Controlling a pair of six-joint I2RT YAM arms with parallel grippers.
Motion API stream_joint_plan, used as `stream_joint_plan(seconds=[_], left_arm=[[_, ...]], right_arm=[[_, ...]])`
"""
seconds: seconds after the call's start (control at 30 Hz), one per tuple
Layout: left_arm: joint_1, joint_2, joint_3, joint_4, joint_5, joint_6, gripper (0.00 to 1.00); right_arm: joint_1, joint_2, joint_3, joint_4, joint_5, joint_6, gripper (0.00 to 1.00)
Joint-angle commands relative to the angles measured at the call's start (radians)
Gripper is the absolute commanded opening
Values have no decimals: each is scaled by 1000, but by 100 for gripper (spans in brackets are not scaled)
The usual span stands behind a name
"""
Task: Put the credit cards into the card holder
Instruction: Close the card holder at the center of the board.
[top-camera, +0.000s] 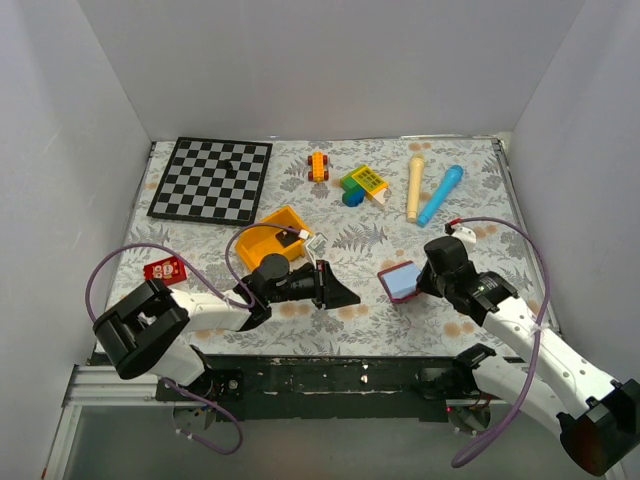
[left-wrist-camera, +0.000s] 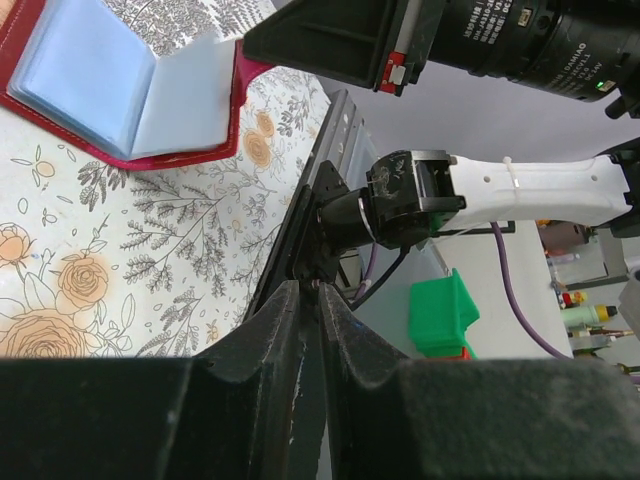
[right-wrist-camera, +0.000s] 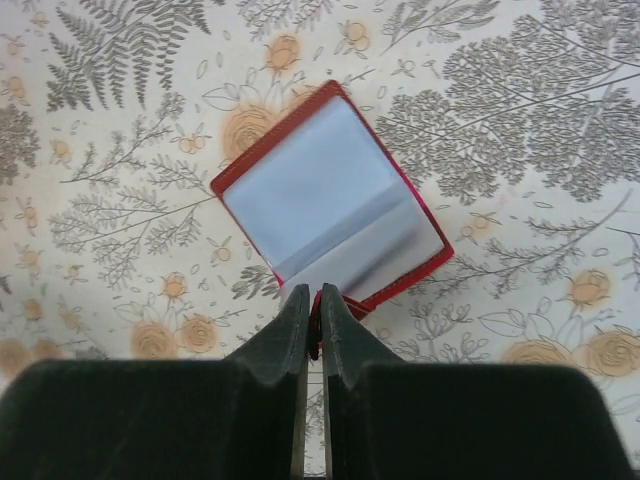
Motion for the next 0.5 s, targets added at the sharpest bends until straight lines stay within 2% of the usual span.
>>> stream_joint_plan(seconds=[0.0, 0.17, 0.47], left_arm=[[-1, 12, 33, -7, -7, 21, 14], [-1, 19, 41, -15, -8, 24, 14], [-1, -14, 16, -49, -48, 39, 13]], right_arm=[[1, -34, 11, -99, 147, 2, 1], [-1, 42, 40, -58, 140, -54, 1], [-1, 329, 184, 185, -8, -167, 1]])
